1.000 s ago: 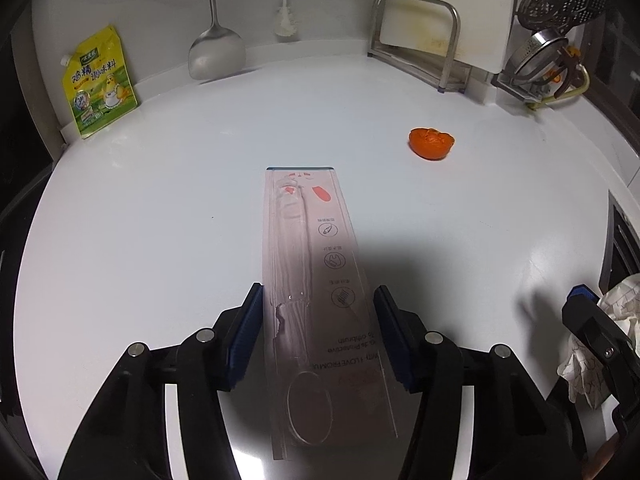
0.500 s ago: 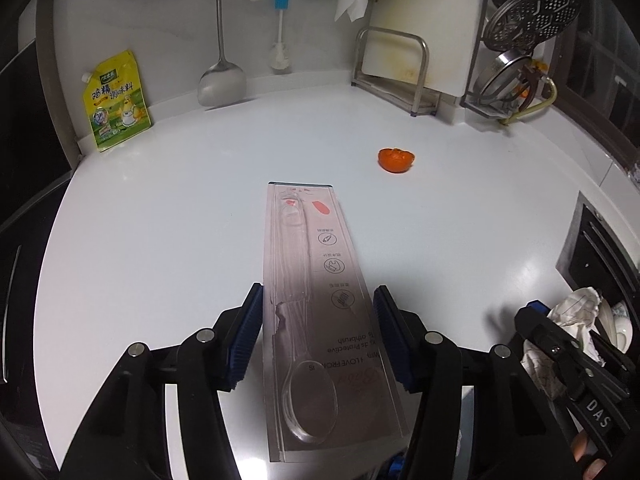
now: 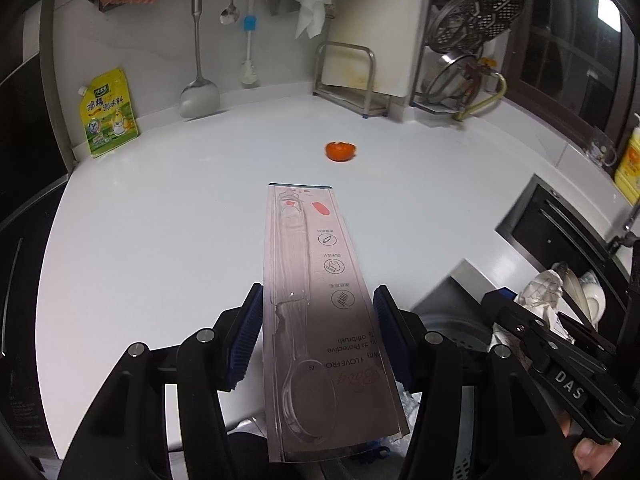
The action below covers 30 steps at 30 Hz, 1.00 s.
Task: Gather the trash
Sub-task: 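Carry the toothbrush package and crumpled paper over the bin with both tools, then open both tools to drop the package and paper into the bin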
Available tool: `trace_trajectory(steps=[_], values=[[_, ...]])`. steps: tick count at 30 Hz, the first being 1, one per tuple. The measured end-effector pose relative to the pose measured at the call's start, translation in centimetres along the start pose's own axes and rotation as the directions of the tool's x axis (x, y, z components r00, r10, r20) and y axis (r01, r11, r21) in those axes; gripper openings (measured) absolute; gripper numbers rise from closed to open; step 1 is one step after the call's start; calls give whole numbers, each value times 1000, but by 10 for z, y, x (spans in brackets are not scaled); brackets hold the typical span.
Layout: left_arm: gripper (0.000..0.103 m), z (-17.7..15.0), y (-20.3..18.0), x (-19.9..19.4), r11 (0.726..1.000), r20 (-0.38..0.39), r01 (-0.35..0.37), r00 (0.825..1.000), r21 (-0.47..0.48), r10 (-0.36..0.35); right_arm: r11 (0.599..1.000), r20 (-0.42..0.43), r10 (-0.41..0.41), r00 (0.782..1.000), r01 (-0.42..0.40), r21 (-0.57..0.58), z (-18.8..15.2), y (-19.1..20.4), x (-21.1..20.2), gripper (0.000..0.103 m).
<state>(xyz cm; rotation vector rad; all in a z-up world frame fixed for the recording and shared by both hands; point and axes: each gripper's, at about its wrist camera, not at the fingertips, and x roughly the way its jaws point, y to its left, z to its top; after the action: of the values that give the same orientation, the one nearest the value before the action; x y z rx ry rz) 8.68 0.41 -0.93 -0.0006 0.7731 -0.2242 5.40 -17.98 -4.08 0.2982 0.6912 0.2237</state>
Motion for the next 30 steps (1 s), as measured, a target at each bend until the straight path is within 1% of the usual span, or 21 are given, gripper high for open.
trace_trajectory(steps=[8, 14, 20, 23, 27, 30], values=[[54, -36, -29, -25, 997, 0, 60, 998, 46, -60, 999, 0, -46, 999, 46, 30, -34, -18, -29, 20], [54, -71, -51, -36, 993, 24, 78, 996, 85, -81, 996, -19, -86, 996, 87, 30, -65, -29, -43, 20], [54, -97, -60, -36, 989, -3, 105, 994, 103, -106, 995, -34, -94, 995, 95, 15, -95, -35, -53, 21], [54, -108, -66, -40, 986, -10, 120, 993, 115, -120, 995, -50, -94, 994, 96, 26, -107, -40, -53, 21], [54, -124, -71, -35, 982, -34, 140, 990, 128, -137, 995, -68, -84, 994, 88, 48, -115, -44, -50, 21], [54, -133, -71, -25, 983, -69, 149, 987, 110, -142, 996, -75, -77, 994, 81, 45, -118, -43, -47, 21]])
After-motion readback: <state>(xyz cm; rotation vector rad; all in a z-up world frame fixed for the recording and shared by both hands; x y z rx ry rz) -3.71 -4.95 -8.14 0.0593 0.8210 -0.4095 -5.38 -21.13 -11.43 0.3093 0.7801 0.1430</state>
